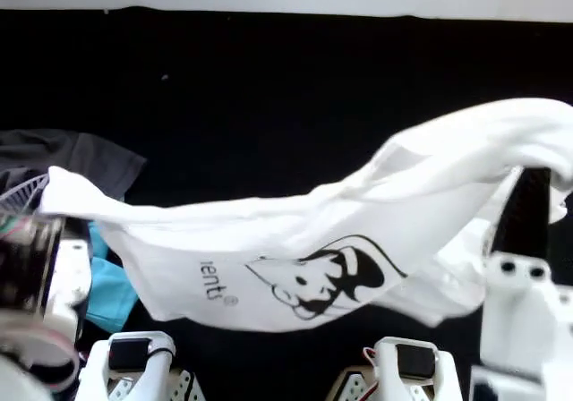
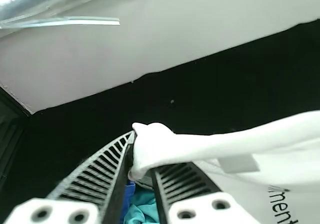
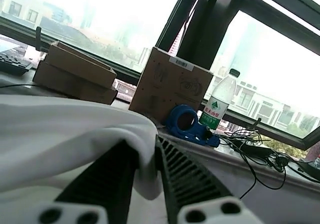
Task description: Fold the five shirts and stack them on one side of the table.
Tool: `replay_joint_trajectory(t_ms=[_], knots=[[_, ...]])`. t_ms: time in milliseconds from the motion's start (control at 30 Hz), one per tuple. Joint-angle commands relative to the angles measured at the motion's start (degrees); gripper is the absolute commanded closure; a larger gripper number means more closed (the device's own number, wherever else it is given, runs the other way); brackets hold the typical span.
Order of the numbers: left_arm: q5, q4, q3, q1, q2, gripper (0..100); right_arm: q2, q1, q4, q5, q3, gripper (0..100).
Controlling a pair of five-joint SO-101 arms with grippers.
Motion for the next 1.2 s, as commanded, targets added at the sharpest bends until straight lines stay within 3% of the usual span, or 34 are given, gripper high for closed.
replay_joint_trajectory(t_ms=[0, 233, 433, 767, 967, 1167], knots=[[-0.35, -4.75, 5.93, -0.4, 3.38, 99, 4.09, -0.31, -1.27, 0.53, 4.44, 99.3], [-0.35, -21.71, 17.98, -0.04, 21.32, 99, 13.76, -0.13, -18.15, 0.62, 26.24, 99.3], [-0.35, -29.01, 8.48, 0.84, 44.18, 99, 28.35, -0.13, -37.58, 0.62, 33.98, 99.3], [-0.35, -18.29, -24.75, 1.19, 72.04, 99, 46.46, -0.22, -39.78, 0.53, 22.99, 99.3], [-0.35, -12.57, -28.97, 1.8, 84.97, 99, 50.68, -0.48, -30.2, 0.26, 27.12, 99.3], [-0.35, -8.79, -29.58, 1.8, 88.92, 99, 52.18, -0.48, -24.22, 0.26, 31.78, 99.3]])
